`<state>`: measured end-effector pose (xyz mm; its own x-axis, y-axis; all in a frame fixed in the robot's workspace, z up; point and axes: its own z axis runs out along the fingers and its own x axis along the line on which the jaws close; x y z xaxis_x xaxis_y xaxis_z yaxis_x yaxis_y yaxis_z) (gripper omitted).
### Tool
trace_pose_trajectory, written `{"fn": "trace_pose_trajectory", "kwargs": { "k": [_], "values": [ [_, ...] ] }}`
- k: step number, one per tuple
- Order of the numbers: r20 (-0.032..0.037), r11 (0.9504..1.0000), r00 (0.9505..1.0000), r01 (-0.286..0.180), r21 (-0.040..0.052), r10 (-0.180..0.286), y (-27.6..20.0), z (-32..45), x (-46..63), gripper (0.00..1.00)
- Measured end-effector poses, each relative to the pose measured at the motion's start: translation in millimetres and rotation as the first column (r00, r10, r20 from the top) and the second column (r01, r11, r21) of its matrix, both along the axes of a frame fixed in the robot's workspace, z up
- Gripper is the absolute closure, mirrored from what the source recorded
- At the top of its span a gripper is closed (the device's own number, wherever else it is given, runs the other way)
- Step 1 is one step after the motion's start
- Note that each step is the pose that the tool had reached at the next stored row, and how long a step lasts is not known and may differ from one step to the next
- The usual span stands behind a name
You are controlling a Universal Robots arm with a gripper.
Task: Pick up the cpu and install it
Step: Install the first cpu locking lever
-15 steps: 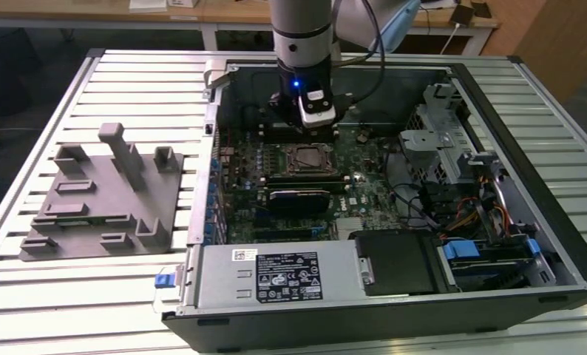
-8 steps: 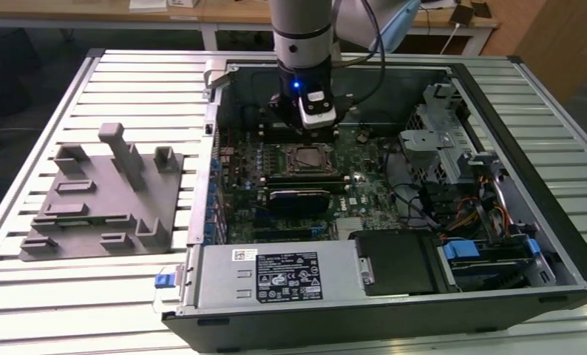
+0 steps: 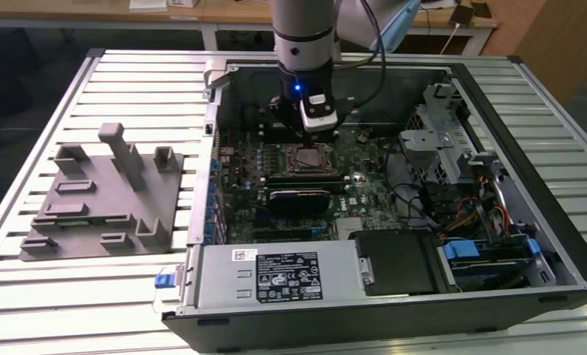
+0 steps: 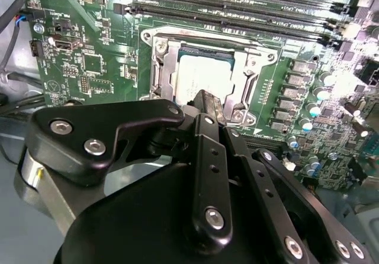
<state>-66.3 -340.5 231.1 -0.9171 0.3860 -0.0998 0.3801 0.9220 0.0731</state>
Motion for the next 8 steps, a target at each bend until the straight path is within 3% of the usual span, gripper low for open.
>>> {"fn": "trace_pose_trajectory", "kwargs": {
  "k": [8],
  "values": [
    [-0.0291, 0.9998, 0.9994, -0.019, -0.0009, 0.019, -1.0, -0.3, 6.4, 0.89]
  ]
}}
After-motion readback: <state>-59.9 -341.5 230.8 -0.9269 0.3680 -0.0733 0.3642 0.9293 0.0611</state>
